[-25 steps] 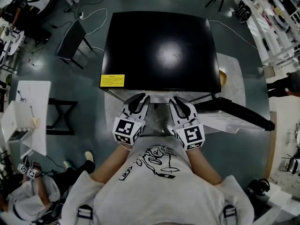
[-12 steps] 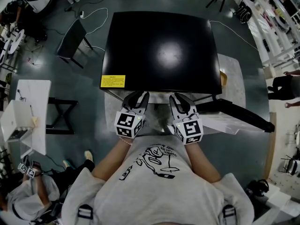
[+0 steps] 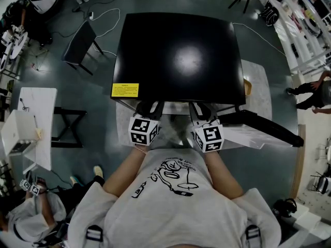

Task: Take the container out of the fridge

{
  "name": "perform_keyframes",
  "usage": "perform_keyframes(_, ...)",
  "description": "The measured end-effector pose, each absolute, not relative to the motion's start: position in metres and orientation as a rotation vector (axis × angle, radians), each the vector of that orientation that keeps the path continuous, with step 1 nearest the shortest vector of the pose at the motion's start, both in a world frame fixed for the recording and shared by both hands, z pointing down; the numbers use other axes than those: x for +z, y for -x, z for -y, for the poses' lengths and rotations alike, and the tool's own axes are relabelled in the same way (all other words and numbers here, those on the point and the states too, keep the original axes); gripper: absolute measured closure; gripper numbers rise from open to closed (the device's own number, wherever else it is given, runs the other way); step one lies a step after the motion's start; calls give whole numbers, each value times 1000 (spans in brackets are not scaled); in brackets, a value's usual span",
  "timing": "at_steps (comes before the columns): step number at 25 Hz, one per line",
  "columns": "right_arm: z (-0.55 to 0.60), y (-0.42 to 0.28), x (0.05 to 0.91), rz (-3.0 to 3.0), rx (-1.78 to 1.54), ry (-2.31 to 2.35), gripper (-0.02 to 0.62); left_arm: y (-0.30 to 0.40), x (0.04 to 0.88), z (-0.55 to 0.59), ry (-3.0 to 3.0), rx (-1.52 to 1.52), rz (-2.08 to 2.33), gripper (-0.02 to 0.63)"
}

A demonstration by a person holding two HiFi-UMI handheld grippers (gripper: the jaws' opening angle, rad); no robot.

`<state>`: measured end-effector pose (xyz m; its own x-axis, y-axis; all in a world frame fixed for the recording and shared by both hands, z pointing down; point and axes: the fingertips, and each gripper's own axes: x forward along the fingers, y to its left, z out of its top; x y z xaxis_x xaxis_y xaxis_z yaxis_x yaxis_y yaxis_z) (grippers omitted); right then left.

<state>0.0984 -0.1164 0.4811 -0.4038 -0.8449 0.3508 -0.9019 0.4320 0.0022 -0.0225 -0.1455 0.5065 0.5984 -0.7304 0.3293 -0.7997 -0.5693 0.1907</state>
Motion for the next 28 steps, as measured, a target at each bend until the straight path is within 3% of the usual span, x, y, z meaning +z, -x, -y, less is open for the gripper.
perform_keyframes(28, 157, -114, 527, 2308, 390, -1529, 463, 25, 551, 188, -2377, 382, 1274, 426)
